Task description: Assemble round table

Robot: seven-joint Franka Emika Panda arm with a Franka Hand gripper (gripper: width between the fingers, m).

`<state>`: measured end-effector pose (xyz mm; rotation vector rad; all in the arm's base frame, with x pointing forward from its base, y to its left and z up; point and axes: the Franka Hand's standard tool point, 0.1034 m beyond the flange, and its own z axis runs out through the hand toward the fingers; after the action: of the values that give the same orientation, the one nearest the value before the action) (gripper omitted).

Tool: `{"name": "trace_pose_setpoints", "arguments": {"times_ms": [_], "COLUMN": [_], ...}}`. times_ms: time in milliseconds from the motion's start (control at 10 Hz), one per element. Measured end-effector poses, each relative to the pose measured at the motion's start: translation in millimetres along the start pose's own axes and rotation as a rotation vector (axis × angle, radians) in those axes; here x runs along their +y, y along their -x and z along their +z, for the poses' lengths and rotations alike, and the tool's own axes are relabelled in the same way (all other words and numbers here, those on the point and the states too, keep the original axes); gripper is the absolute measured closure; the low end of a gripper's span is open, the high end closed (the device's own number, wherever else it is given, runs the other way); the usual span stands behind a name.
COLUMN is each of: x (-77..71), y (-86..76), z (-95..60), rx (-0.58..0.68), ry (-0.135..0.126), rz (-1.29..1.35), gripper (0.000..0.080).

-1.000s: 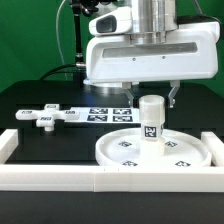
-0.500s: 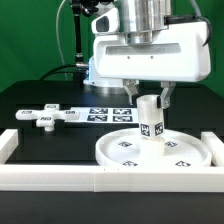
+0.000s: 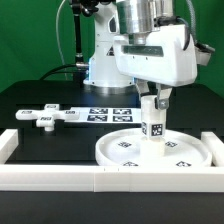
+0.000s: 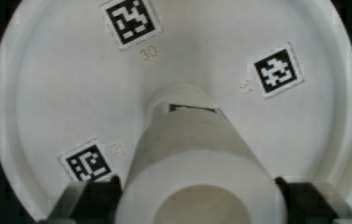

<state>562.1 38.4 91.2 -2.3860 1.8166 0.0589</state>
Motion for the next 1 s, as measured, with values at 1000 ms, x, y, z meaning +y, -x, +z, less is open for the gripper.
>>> {"name": "trace_pose_setpoints", "arguments": {"times_ms": [1000], "x": [-3.9], "y": [4.8], "z": [-0.5], "rx": [-0.04], "ry": [-0.013], "rz": [0.051], "gripper": [0.0156]}}
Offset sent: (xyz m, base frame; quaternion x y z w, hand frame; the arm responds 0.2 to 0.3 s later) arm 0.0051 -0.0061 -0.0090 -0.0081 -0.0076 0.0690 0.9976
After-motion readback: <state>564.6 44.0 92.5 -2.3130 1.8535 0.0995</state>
